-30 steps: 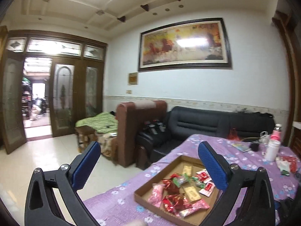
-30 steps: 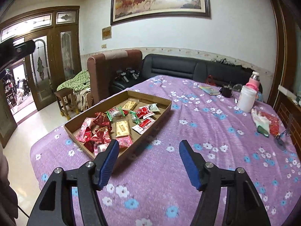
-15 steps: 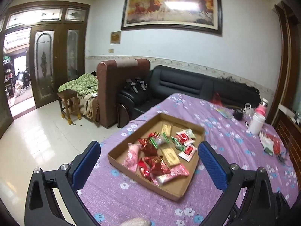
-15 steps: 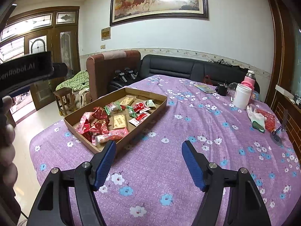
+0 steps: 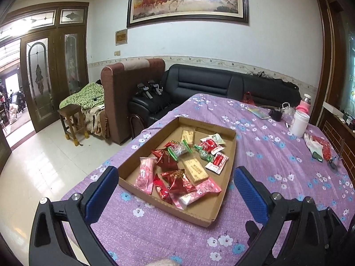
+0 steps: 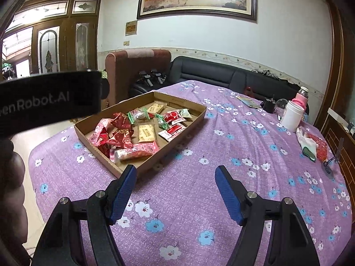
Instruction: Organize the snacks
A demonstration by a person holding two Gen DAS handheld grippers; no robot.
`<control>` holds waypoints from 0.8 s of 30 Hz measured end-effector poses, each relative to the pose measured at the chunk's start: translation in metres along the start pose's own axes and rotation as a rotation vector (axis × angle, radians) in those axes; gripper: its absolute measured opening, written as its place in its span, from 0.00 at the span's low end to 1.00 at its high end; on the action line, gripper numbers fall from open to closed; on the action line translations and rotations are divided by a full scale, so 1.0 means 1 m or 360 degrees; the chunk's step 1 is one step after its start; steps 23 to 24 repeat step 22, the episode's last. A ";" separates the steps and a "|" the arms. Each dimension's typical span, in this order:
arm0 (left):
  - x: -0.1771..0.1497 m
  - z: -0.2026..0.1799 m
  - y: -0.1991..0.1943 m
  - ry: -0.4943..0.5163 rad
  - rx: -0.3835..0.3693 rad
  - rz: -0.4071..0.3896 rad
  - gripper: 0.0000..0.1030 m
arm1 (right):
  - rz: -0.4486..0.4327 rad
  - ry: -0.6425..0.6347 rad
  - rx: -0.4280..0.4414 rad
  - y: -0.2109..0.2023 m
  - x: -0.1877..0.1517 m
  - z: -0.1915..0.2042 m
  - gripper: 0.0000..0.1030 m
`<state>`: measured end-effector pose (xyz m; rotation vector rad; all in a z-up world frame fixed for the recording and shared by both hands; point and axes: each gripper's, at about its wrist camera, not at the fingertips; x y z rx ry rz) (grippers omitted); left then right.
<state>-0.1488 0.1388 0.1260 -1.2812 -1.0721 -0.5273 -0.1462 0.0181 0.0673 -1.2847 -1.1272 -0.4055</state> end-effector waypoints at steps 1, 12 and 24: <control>0.000 0.001 0.002 -0.0002 -0.0004 0.0011 1.00 | 0.0006 -0.0004 0.0001 0.001 0.000 0.001 0.75; -0.003 0.011 0.019 -0.0035 -0.0008 0.0066 1.00 | 0.0058 -0.0047 0.0007 0.016 0.002 0.013 0.75; 0.000 0.021 0.031 -0.0061 0.0076 0.0086 1.00 | 0.0099 -0.0073 0.0006 0.024 0.002 0.019 0.75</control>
Point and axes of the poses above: each gripper's, at about its wrist camera, not at the fingertips, and y roughly the way its jaws point, z to its left, x to its top, and after that the axes turned 3 degrees about -y, right-handed
